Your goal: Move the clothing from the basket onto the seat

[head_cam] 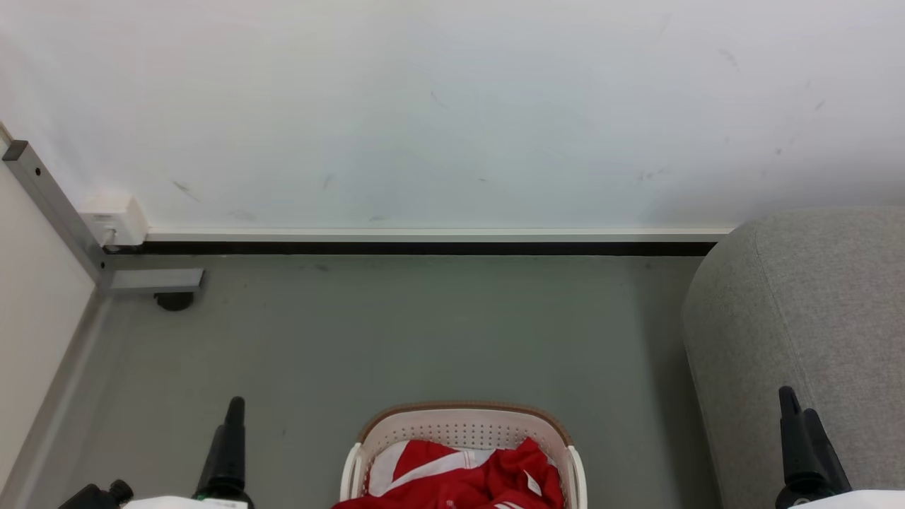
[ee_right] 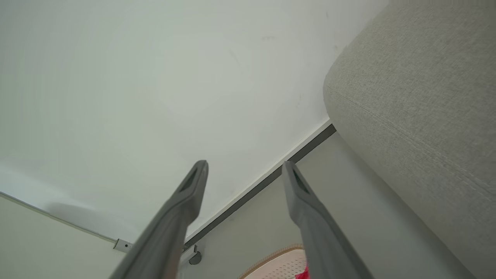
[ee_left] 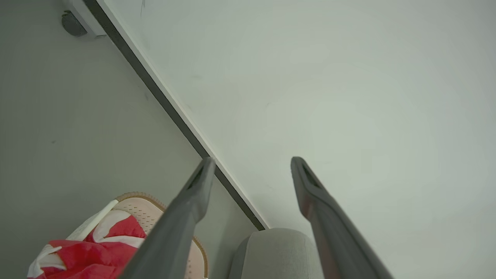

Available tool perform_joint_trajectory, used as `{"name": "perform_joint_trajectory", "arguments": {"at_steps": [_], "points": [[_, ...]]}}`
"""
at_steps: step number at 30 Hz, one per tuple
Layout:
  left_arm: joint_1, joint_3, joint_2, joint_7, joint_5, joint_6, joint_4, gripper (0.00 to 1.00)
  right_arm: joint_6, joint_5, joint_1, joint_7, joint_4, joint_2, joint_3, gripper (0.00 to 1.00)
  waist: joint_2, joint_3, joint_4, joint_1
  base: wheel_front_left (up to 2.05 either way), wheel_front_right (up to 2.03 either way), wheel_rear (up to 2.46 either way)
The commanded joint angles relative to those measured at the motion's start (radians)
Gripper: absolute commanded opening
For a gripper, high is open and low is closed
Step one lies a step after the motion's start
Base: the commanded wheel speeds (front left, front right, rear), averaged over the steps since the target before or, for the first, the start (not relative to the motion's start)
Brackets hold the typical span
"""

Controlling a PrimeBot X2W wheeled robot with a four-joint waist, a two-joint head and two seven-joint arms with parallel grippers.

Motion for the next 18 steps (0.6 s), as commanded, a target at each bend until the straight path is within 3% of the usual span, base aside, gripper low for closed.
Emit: {"name": "perform_joint_trajectory", "arguments": {"at_steps": [1,18], "points": [[-0.004,-0.001,0.009,-0.013,0.044,0.003,-0.019,1.00,0.000,-0.042,-0.005,-0.012,-0.019,-0.011,0.004,1.00,0.0000,0.000,0.001,0.0000,0.00,0.00,0.00],[0.018,-0.015,0.010,-0.071,0.320,0.008,-0.049,1.00,-0.001,-0.296,0.006,-0.070,0.007,-0.014,0.024,1.00,0.0000,0.003,0.005,0.0000,0.00,0.00,0.00]]}}
